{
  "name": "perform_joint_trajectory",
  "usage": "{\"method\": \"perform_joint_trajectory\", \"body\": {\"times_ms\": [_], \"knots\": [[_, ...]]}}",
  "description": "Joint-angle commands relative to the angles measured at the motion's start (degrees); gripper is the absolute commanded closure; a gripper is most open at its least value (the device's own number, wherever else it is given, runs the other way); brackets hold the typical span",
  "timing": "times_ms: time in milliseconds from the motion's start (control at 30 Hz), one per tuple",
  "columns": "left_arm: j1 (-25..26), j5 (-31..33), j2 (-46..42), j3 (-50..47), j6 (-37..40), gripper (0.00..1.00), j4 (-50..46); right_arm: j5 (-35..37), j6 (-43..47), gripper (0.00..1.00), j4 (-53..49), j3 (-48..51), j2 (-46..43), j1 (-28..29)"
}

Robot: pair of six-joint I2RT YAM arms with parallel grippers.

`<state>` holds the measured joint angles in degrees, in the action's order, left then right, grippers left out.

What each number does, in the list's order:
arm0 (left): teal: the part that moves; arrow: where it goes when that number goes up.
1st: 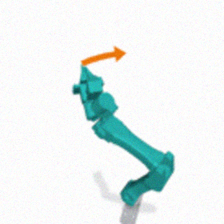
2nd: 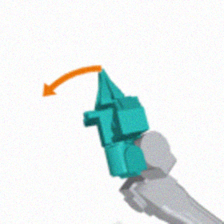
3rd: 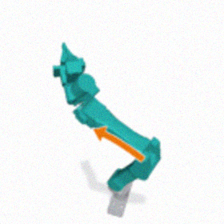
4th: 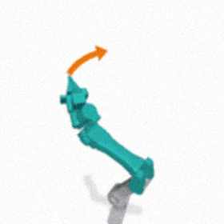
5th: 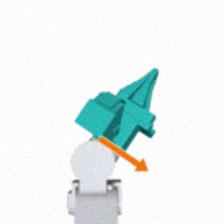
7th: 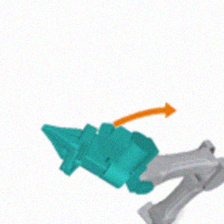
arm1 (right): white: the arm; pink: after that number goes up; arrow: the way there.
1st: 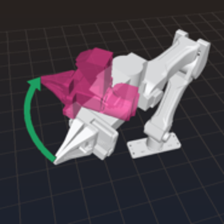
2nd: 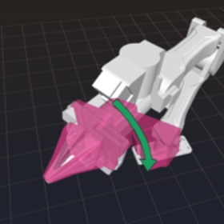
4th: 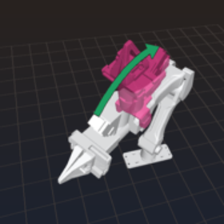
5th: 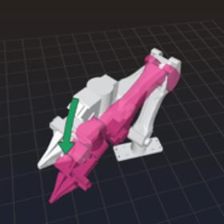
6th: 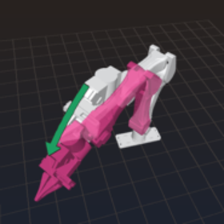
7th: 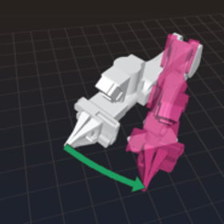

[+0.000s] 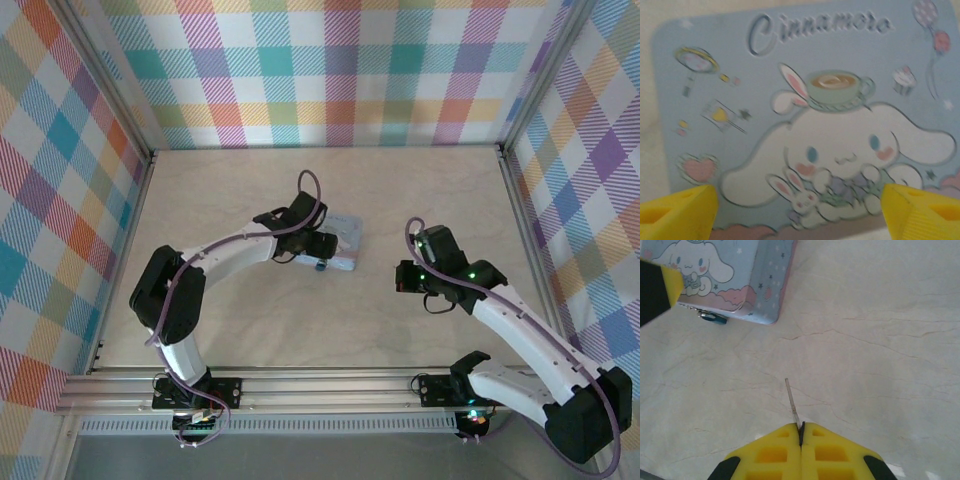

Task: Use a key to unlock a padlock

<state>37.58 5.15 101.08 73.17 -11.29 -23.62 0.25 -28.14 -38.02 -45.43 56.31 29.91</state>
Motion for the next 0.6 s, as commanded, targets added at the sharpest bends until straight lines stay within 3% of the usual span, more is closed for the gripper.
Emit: {"method": "perform_joint_trajectory", "body": {"times_ms": [0,233,367,567], "knots": [[-1.69,-1.78,0.98,3.02,2.03,0.15,0.06,-5.19,0.16,0.98,5.21,1.3,1.17,-0.38],[-2.95,-4.04,-6.07,0.24,2.27,0.14,2.3,-17.04,-1.24,0.98,17.42,1.01,6.69,-1.53],[-2.95,-6.35,-15.35,-8.92,-0.02,0.13,7.14,-23.76,-3.42,0.98,27.1,-0.11,12.54,-2.55],[-2.78,-11.33,-29.2,-26.58,-7.2,0.12,18.29,-27.01,-4.71,0.98,36.77,-3.71,23.09,-3.06]]}}
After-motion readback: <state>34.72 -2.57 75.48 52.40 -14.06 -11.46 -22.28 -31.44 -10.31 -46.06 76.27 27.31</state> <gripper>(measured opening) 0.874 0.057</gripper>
